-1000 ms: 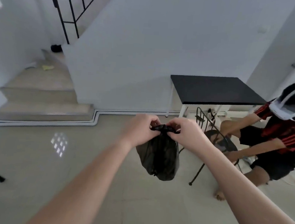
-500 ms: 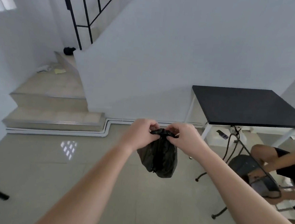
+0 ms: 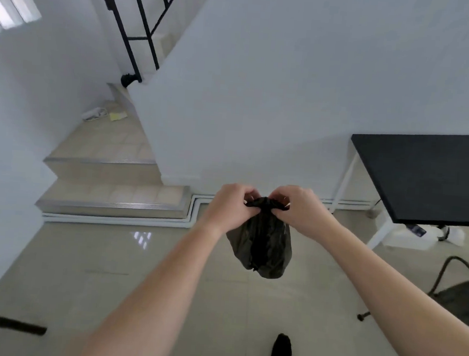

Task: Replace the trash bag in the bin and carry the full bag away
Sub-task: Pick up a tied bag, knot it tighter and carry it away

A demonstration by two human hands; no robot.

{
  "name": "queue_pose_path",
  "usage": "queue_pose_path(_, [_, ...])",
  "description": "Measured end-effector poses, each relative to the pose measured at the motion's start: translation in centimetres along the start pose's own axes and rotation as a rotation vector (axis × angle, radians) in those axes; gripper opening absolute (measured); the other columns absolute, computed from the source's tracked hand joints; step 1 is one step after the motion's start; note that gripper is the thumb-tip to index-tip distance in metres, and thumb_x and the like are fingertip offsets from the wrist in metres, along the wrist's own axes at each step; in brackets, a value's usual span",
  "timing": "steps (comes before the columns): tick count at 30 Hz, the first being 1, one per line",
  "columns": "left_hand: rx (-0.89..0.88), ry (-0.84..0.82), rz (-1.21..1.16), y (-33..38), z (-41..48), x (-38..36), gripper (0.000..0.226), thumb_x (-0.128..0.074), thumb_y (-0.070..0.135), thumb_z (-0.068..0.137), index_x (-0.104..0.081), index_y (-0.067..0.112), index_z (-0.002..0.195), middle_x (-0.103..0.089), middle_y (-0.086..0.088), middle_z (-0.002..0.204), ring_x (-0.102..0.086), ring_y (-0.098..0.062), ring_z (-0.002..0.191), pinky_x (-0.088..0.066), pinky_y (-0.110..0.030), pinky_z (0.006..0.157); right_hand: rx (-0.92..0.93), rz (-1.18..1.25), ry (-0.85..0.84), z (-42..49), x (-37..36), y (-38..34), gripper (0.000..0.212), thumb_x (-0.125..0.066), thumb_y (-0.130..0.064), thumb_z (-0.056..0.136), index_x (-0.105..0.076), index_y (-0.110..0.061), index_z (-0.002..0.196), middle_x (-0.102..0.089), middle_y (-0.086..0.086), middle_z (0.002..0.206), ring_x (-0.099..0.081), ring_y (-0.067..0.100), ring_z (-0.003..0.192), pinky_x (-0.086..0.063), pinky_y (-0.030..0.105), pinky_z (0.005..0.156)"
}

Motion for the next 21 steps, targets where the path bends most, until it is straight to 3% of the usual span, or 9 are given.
queue_pose_path(7, [0.140, -0.005, -0.012, -3.9, 11.1, -1.2, 0.013, -0.080, 0.027, 0.084, -0.078, 0.031, 0.097, -0.078, 0.012, 0.091, -0.073, -0.008, 0.082, -0.060, -0.030, 0.080, 0.032, 0.003, -0.102, 12.3, -0.6, 5.1, 0.022, -0.070, -0.017, 0.084, -0.076, -0.023, 0.105, -0.075, -0.004, 0.097, -0.069, 0.020, 0.091, -0.056, 0.037, 0.082])
queue_pose_path(12, [0.195, 0.018, -0.025, -6.3, 18.2, -1.4, 0.012, -0.080, 0.026, 0.087, -0.078, 0.030, 0.098, -0.079, 0.012, 0.096, -0.071, -0.007, 0.082, -0.047, -0.021, 0.071, -0.004, -0.004, -0.135, 20.6, -1.0, 8.1, 0.023, -0.071, -0.015, 0.083, -0.076, -0.022, 0.104, -0.074, -0.002, 0.097, -0.068, 0.020, 0.091, -0.054, 0.034, 0.080])
queue_pose_path(18, [0.244, -0.037, -0.091, -12.6, 26.9, -2.7, 0.014, -0.080, 0.025, 0.088, -0.078, 0.029, 0.101, -0.079, 0.008, 0.098, -0.071, -0.010, 0.086, -0.049, -0.023, 0.077, -0.046, -0.020, -0.166, 30.0, -4.1, 11.6, 0.023, -0.071, -0.015, 0.082, -0.076, -0.022, 0.103, -0.075, -0.003, 0.098, -0.067, 0.021, 0.092, -0.047, 0.030, 0.076])
queue_pose_path(21, [0.231, -0.074, -0.094, -16.3, 31.5, -3.8, 0.018, -0.081, 0.025, 0.086, -0.079, 0.026, 0.104, -0.079, 0.008, 0.099, -0.071, -0.010, 0.086, -0.050, -0.024, 0.079, -0.079, -0.020, -0.174, 34.2, -5.9, 13.1, 0.023, -0.071, -0.015, 0.082, -0.076, -0.021, 0.103, -0.075, -0.003, 0.096, -0.068, 0.020, 0.091, -0.051, 0.032, 0.077])
Point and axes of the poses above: each hand's wrist, its own z-axis towards the middle knuckle, its own x-axis out of the back of the hand, y = z × x, the point moved 5 cm from there along z, towards the middle knuckle
